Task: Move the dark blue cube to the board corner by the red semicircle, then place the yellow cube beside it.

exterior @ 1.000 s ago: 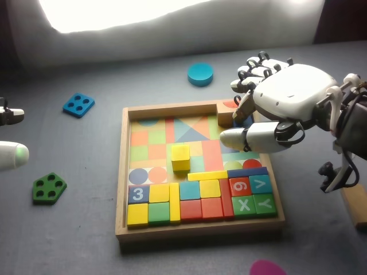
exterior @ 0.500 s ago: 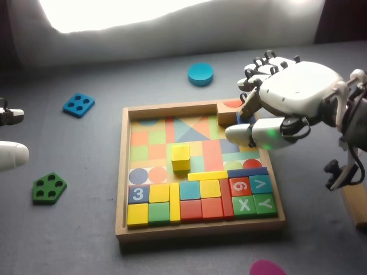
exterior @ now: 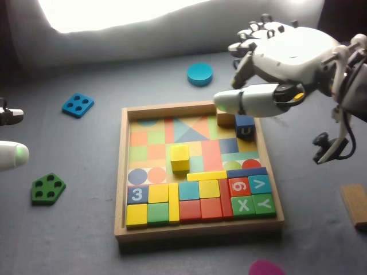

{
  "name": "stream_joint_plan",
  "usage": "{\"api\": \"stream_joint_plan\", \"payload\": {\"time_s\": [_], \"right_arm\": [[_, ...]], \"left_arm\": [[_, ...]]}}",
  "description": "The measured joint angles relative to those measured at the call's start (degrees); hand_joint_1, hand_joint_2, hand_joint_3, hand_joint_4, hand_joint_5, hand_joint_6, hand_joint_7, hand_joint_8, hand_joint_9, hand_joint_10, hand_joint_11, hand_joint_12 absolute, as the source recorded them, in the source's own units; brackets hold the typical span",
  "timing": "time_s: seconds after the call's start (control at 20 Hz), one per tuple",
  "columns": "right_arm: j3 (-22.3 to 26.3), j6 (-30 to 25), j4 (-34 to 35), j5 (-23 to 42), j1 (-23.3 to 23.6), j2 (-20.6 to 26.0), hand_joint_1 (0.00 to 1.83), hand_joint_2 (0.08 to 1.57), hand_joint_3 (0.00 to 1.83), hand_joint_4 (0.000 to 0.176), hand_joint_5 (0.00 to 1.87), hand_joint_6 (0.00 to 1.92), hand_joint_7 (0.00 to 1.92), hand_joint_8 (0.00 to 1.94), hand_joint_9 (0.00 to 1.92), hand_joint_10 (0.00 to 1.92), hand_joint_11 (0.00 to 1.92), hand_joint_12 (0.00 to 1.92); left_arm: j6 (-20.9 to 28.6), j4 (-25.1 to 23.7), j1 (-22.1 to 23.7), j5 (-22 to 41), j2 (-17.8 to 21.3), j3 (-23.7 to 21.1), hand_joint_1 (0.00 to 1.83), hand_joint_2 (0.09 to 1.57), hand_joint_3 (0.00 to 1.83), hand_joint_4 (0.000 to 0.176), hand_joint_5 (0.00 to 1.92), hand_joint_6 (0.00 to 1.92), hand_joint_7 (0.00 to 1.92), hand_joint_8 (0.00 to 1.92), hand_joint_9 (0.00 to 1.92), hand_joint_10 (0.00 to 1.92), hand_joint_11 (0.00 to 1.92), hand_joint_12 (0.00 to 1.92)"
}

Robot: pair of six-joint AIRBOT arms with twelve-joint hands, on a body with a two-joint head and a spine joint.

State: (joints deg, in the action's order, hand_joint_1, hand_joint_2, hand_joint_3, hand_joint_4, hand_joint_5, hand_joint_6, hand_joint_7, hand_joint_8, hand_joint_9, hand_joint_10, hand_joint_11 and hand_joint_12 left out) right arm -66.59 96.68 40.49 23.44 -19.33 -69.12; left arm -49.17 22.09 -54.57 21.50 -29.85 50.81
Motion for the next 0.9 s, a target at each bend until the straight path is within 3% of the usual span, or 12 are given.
{"api": "stream_joint_plan", "payload": {"time_s": [0.35,0.5,0.7,0.9], "right_arm": [[3.0,0.6,-0.6,-9.0,2.0,-2.1,0.00,1.15,0.00,0.000,0.87,0.01,0.28,0.00,0.12,0.01,0.00,0.16],[2.9,1.2,-0.6,-8.4,2.0,-3.4,0.00,1.16,0.00,0.000,0.86,0.00,0.27,0.00,0.11,0.00,0.00,0.16],[2.9,1.8,-1.2,-6.8,1.1,-6.0,0.00,1.16,0.00,0.000,0.87,0.00,0.28,0.00,0.10,0.00,0.00,0.15],[2.7,1.4,-1.5,-5.6,0.1,-7.0,0.00,1.17,0.00,0.000,0.89,0.01,0.28,0.00,0.09,0.00,0.00,0.12]], "left_arm": [[0.1,0.0,0.0,0.0,0.0,0.0,0.00,1.28,0.00,0.023,0.15,0.01,0.13,0.00,0.10,0.00,0.00,0.38],[0.2,0.0,0.0,-0.1,0.0,0.0,0.00,1.29,0.00,0.016,0.16,0.01,0.14,0.00,0.11,0.01,0.00,0.41],[0.2,0.0,0.0,-0.1,0.0,0.1,0.00,1.29,0.00,0.028,0.13,0.01,0.12,0.00,0.09,0.00,0.00,0.34],[0.2,0.0,0.0,-0.2,0.0,0.1,0.00,1.28,0.00,0.024,0.12,0.00,0.13,0.00,0.11,0.00,0.00,0.39]]}}
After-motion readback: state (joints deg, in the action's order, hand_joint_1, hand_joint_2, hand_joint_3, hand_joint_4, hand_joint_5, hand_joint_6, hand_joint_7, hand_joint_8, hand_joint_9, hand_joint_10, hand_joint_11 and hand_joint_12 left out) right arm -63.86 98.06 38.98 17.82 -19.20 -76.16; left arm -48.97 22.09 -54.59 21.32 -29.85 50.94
